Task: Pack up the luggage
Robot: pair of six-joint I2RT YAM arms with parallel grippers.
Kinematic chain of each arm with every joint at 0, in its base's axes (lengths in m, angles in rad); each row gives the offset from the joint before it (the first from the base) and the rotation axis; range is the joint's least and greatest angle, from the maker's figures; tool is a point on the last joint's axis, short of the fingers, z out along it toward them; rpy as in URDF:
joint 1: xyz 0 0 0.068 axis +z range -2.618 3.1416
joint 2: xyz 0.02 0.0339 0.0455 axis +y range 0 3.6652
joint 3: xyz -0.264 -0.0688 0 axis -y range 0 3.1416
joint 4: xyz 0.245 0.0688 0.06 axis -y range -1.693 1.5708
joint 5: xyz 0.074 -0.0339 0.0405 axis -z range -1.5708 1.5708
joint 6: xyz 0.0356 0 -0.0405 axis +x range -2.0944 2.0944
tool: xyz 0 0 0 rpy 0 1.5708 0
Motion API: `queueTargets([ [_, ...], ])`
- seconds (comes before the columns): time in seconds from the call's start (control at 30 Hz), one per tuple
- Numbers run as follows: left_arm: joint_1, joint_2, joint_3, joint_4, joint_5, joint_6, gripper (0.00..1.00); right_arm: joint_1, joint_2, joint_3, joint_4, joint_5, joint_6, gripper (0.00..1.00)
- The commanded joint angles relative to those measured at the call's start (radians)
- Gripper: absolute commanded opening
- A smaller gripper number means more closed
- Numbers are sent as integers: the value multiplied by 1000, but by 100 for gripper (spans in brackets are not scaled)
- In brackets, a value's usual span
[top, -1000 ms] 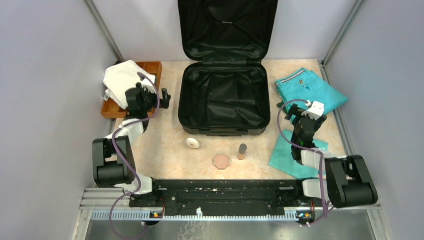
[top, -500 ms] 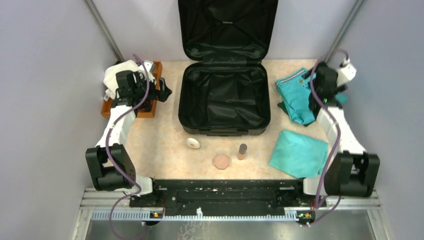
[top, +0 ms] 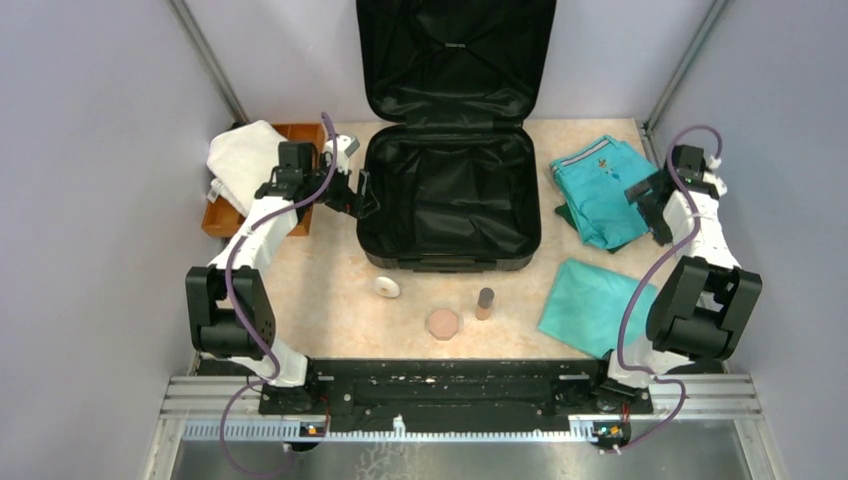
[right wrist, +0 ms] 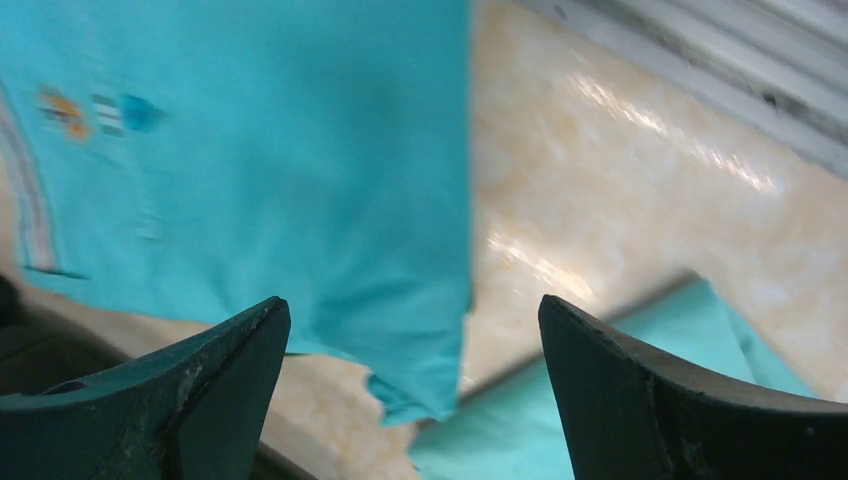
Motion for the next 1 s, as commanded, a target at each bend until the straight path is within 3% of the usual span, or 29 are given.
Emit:
queueTargets([
  [0.0,1,10,47,-11,3,18,98,-26,-23,-97,-59,-93,32,94],
  [0.23,1,-1,47,-29,-14,32,98,-25,-11,-217,47,-185,74,85],
  [0.53,1,-18,28,-43,-25,30,98,-24,41,-249,193,-275,139,76],
  [0.63,1,-26,20,-45,-39,31,98,-23,63,-237,225,-297,149,64],
  [0.8,1,-34,12,-49,-68,36,98,-24,77,-213,269,-360,164,35],
  [0.97,1,-43,15,-61,-77,37,98,-24,5,-194,290,-422,179,17],
])
